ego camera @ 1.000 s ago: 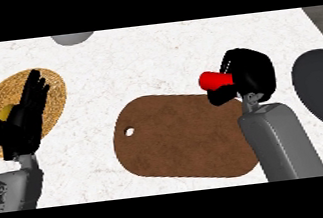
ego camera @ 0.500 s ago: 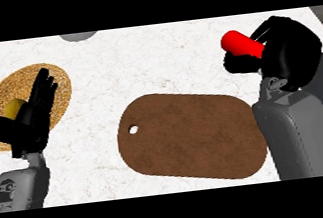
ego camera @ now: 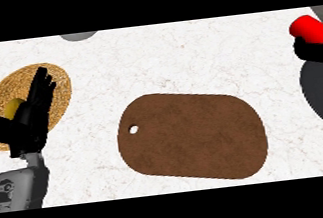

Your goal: Pick the can from the cutting board and place it in the pan

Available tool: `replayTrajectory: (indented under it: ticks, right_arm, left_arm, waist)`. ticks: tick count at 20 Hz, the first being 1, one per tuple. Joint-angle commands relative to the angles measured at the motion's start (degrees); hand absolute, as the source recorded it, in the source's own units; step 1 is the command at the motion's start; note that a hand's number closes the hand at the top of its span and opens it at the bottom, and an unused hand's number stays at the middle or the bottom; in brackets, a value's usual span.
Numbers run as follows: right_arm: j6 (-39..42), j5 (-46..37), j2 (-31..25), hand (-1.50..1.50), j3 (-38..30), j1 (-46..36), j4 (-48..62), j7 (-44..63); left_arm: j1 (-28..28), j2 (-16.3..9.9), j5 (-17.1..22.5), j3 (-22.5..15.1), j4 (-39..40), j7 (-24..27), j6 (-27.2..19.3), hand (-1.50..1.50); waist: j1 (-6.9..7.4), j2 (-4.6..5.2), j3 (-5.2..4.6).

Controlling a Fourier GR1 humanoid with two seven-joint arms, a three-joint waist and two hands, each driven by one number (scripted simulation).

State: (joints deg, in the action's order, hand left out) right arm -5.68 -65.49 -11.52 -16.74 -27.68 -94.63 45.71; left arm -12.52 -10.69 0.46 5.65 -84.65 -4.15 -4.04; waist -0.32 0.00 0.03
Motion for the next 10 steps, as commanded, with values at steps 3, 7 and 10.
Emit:
replayTrajectory:
  ticks: [3,7,10]
  right_arm:
    - [-7.50,4.87,-7.66,1.50,-8.15,4.27,11.29,-10.54]
    - [-9.92,5.50,-15.09,1.50,-13.27,7.51,20.73,-17.71]
    - [-16.55,7.55,-17.43,1.50,-16.11,6.45,32.64,-24.35]
  left_arm:
    - [0.29,1.97,-0.80,-1.75,-0.98,-1.03,-0.64,0.00]
    - [-0.15,0.02,1.00,0.58,-1.12,-0.51,0.82,0.00]
    - [-3.66,-0.04,0.19,-0.10,-0.15,-2.98,0.45,0.00]
  waist:
    - [0.47,0.11,0.01]
    - [0.71,0.24,0.04]
    - [0.88,0.36,0.09]
